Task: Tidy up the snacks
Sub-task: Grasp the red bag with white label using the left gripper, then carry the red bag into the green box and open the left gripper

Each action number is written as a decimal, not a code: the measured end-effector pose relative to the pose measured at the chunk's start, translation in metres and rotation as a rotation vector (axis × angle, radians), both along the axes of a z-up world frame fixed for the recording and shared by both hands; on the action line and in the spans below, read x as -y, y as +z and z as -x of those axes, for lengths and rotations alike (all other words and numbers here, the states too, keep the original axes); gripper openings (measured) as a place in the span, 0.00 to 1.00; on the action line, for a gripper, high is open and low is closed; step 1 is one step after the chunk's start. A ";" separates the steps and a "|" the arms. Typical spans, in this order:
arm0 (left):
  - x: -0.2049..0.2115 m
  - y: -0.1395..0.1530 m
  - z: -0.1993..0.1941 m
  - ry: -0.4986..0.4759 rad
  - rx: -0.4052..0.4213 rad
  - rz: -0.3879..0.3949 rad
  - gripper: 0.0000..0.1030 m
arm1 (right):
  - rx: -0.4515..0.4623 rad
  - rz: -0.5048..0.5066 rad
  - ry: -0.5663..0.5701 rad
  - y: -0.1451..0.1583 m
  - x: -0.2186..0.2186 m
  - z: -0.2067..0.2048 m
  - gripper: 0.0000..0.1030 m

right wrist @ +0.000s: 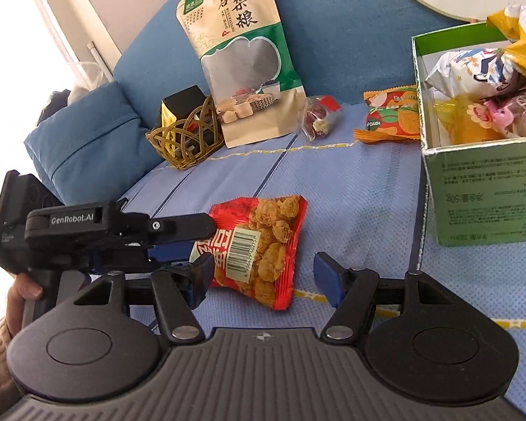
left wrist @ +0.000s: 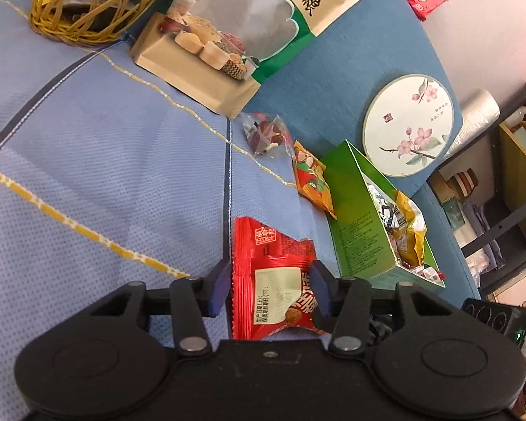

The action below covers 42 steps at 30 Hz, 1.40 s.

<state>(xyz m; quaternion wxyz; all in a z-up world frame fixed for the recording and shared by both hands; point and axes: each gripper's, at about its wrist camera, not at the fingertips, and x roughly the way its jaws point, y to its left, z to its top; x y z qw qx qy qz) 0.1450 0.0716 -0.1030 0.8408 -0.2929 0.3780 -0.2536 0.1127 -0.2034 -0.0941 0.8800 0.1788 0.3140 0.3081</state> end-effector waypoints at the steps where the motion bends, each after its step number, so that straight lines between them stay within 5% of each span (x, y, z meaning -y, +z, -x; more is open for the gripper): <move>1: 0.001 0.000 0.000 -0.004 0.003 -0.005 0.51 | -0.003 -0.004 0.001 -0.001 -0.001 -0.002 0.99; 6: 0.014 -0.002 -0.001 -0.029 0.047 -0.055 0.47 | -0.011 0.018 0.010 -0.002 -0.009 -0.005 0.85; 8: 0.018 -0.002 0.002 -0.026 0.059 -0.064 0.26 | 0.005 0.051 0.008 0.002 -0.012 -0.003 0.73; 11: 0.016 0.001 0.007 -0.023 0.038 -0.012 0.19 | 0.030 0.060 0.016 0.008 -0.011 0.005 0.69; 20: 0.048 0.053 0.001 -0.068 0.175 0.032 0.19 | 0.235 0.040 -0.089 0.051 0.024 0.021 0.68; 30: 0.171 0.107 -0.040 -0.266 0.283 -0.021 0.22 | 0.331 -0.002 -0.388 0.071 0.112 0.025 0.69; 42: 0.281 0.101 -0.080 -0.409 0.264 -0.061 0.34 | 0.310 0.043 -0.691 0.059 0.171 0.021 0.69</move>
